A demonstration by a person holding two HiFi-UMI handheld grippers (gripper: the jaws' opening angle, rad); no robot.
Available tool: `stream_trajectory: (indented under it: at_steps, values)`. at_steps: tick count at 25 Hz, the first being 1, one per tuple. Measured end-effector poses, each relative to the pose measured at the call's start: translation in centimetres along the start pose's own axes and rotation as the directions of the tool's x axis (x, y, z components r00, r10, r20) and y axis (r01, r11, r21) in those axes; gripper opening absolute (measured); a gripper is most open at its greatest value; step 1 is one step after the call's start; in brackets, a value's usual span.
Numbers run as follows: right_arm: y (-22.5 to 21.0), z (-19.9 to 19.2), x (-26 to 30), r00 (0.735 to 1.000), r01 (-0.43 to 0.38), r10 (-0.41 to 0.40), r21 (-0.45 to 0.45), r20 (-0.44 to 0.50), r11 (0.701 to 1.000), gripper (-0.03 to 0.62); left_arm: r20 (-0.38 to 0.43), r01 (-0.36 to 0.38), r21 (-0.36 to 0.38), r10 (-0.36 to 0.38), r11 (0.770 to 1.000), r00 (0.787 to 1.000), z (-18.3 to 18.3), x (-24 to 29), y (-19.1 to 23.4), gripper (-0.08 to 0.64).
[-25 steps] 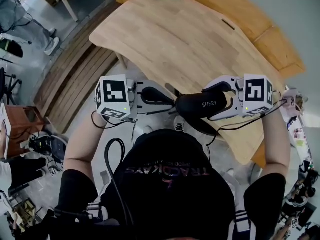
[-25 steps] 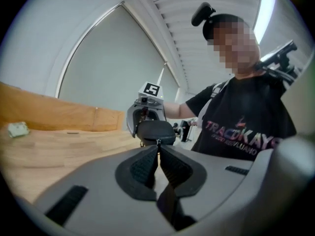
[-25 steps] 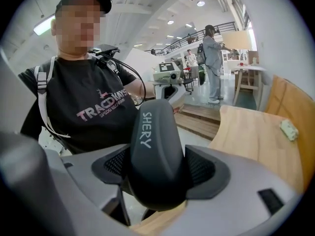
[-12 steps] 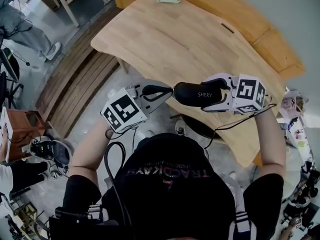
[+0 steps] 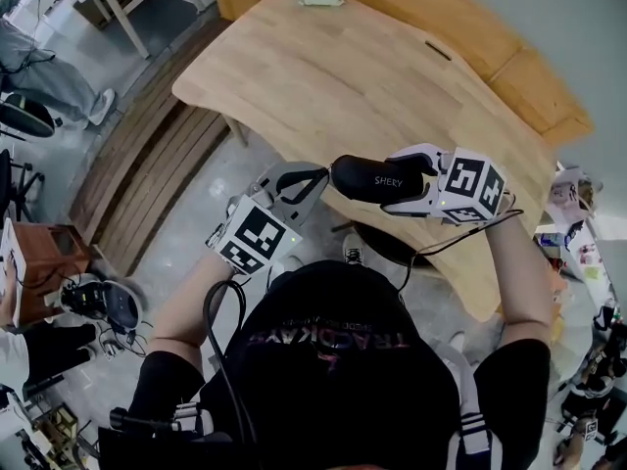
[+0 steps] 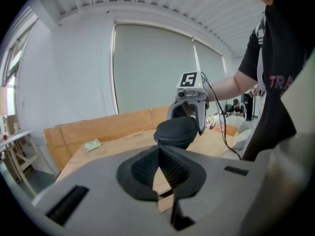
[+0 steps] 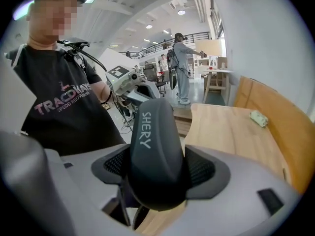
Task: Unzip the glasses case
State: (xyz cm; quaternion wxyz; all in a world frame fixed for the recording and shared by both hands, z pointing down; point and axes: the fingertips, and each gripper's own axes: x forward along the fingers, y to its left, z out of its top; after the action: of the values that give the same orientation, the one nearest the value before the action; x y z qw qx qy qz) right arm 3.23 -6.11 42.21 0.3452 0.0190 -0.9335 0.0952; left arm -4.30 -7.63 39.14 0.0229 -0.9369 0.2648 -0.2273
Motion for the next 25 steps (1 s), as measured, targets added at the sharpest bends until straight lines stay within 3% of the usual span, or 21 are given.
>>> stream_trajectory:
  at_steps: [4, 8, 18, 25]
  values:
    - [-0.3, -0.8, 0.6, 0.999, 0.040, -0.039, 0.031, -0.016, 0.999, 0.356, -0.034, -0.023, -0.012, 0.022, 1.000, 0.999, -1.0, 0.4, -0.2, 0.011]
    - [-1.0, -1.3, 1.0, 0.996, 0.086, -0.084, 0.070, -0.030, 0.994, 0.354, -0.086, -0.039, 0.038, 0.042, 0.999, 0.995, -2.1, 0.7, -0.5, 0.011]
    - [-2.4, -1.4, 3.0, 0.988, 0.147, -0.136, 0.168, -0.077, 0.975, 0.354, -0.143, 0.005, 0.034, 0.000, 0.999, 0.990, -3.8, 1.2, -2.1, 0.011]
    - [-2.5, -0.5, 5.1, 0.985, 0.152, -0.136, 0.160, -0.109, 0.975, 0.351, -0.170, 0.047, 0.032, -0.041, 0.998, 0.984, -4.6, 2.1, -4.4, 0.011]
